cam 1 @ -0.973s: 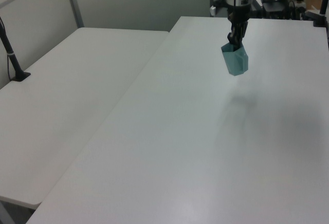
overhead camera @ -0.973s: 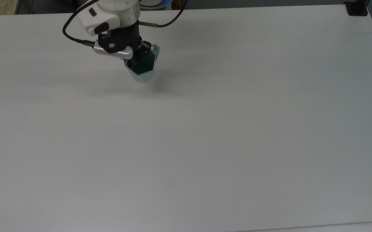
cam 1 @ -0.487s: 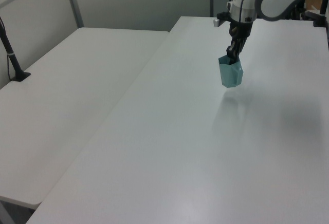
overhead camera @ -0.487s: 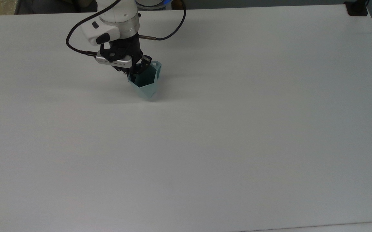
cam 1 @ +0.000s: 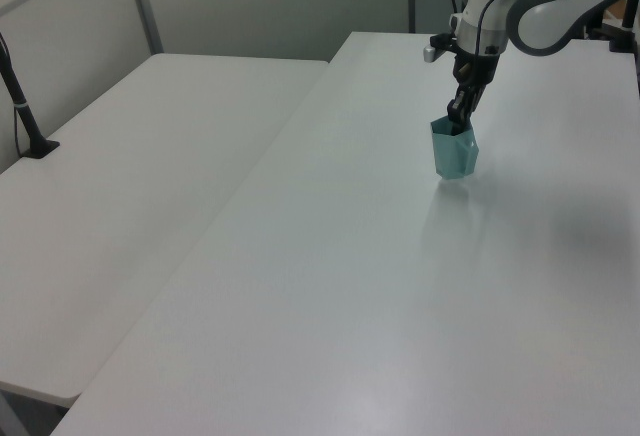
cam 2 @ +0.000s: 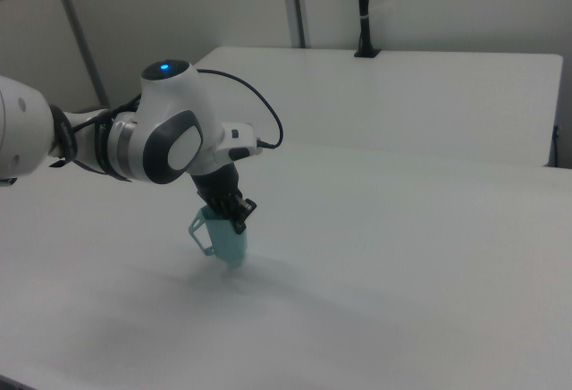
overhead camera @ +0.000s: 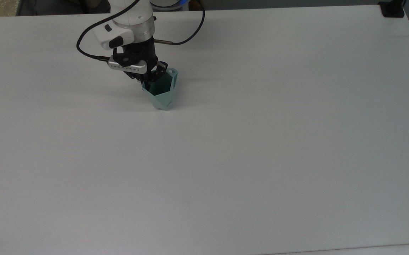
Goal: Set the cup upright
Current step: 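Lower the cup onto its base on the table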
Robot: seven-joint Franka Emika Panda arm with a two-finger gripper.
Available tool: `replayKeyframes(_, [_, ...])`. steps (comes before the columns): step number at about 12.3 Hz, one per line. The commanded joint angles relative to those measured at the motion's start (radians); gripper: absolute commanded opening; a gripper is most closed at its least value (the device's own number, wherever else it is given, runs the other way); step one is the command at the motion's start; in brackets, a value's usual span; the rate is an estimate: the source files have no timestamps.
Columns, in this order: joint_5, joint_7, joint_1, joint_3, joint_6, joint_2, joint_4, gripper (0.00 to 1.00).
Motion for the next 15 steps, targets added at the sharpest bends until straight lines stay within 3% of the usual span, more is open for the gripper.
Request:
replayKeyframes(1, [0.026, -0.025, 0.001, -0.003, 0.036, -0.012, -0.034, 0.0])
replayKeyframes(11, [0.024, -0.01, 0.001, -0.003, 0.076, 0.035, -0.018, 0.0])
replayKeyframes(12, [0.024, -0.008, 0.001, -0.003, 0.07, 0.034, -0.012, 0.11])
replayKeyframes(15, [0.024, -0.007, -0.006, -0.003, -0.022, 0.012, 0.024, 0.59])
